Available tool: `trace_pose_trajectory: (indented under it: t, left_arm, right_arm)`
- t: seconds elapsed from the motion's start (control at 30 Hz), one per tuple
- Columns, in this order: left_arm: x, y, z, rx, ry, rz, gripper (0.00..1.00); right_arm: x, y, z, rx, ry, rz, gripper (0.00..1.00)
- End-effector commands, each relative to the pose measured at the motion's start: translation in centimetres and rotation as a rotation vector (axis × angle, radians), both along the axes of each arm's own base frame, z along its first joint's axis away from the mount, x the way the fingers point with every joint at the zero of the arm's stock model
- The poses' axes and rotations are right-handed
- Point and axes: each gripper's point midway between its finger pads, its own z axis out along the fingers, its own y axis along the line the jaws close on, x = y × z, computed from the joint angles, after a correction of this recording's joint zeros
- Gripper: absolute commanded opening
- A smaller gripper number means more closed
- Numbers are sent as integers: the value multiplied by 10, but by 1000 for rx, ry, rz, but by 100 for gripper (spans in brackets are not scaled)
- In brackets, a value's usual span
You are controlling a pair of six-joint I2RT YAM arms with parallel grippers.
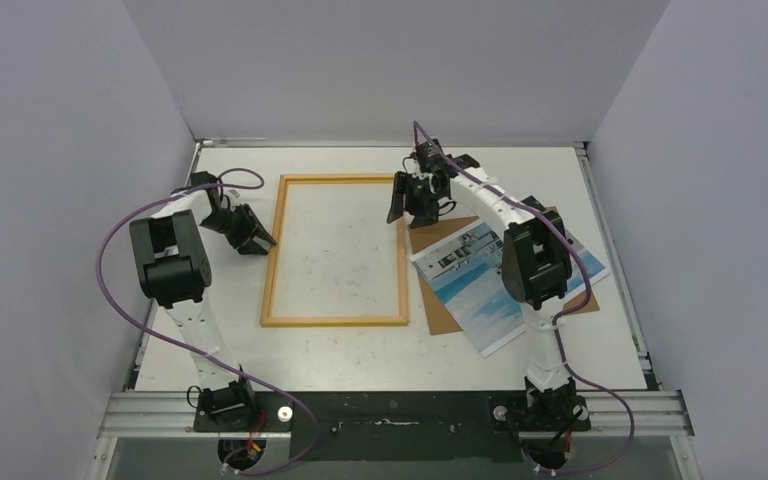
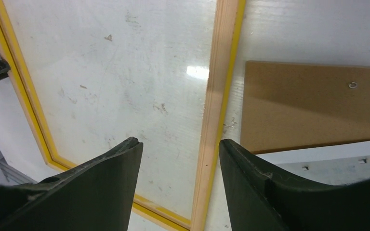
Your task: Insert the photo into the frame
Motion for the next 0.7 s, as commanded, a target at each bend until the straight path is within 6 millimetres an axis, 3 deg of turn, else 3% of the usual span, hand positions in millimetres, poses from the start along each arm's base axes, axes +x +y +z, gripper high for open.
trace_pose_trajectory:
  t: [0.0,0.23,0.47,0.57,0.67]
  left_arm:
    - [8,5,21,40,-67,-15,37]
    - [8,5,30,46,-94,-16,43]
    - [11,10,48,73,-123,-32,47]
    - [12,17,63,108,-141,-37,48]
    - [16,24,90,154,-196,-35,51]
  right_arm:
    - [0,-14,17,-56,-64,2,61]
    - [-10,-13,-3,-62,-16,29,65]
    - [-19,0,-17,-22,41,54,62]
    - [-18,1,-17,-13,42,53,60]
    - [-13,-5,-1,-21,-1,29,59]
